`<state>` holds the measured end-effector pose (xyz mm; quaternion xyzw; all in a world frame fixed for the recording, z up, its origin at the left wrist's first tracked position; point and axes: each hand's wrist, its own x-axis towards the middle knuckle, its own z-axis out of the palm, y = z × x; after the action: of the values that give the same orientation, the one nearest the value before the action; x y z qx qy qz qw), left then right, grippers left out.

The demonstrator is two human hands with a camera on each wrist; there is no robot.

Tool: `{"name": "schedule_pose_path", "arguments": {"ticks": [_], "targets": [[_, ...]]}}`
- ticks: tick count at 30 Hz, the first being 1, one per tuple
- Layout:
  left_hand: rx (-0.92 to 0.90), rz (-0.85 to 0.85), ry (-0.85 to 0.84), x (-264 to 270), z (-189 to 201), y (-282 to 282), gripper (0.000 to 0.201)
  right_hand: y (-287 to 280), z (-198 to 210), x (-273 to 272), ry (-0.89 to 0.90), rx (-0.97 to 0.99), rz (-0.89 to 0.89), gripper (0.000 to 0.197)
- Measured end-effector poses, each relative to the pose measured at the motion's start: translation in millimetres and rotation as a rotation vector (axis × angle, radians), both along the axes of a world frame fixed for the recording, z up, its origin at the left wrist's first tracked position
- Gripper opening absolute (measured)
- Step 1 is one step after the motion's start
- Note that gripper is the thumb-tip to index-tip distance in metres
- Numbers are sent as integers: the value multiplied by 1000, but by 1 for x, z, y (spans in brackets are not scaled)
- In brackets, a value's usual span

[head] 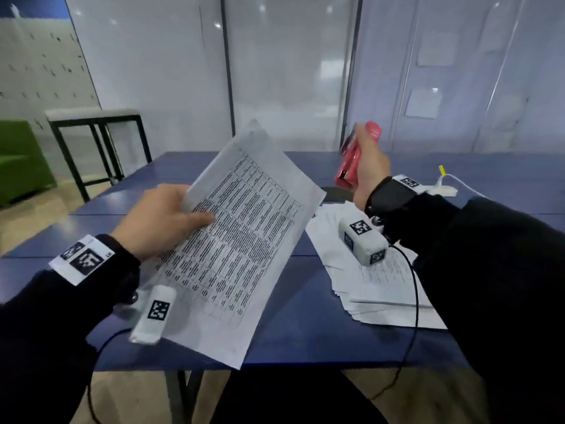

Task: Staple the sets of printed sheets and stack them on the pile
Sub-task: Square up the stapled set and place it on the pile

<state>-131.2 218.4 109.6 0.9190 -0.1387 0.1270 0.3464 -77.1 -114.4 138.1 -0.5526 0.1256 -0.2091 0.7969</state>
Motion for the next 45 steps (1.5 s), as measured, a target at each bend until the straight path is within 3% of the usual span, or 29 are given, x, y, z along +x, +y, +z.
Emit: {"name": "schedule_pose_path", "arguments": {"ticks": [6,10,16,20,24,34,45], "targets": [[25,-19,-29,-3,6,-25,14,-2,-13,14,-8,16,-58,50],[50,-40,-17,-2,5,-30,12,1,-25,19,-40,9,-46,41],[107,-41,-28,-5,7,-31,18,3,-30,17,5,-51,-44,53],[138,-55,3,-12,10,-34,21,6,-33,13,-63,-30,-12,40],[99,-61,20,-10,12,-32,18,8,-33,9,-109,-15,35,48],[16,-29,86,-3,7,-22,7,11,-38,1,-30,44,37,52],[-40,-17,74,-3,4,-25,10,20,-35,2,90,44,-85,53]]}}
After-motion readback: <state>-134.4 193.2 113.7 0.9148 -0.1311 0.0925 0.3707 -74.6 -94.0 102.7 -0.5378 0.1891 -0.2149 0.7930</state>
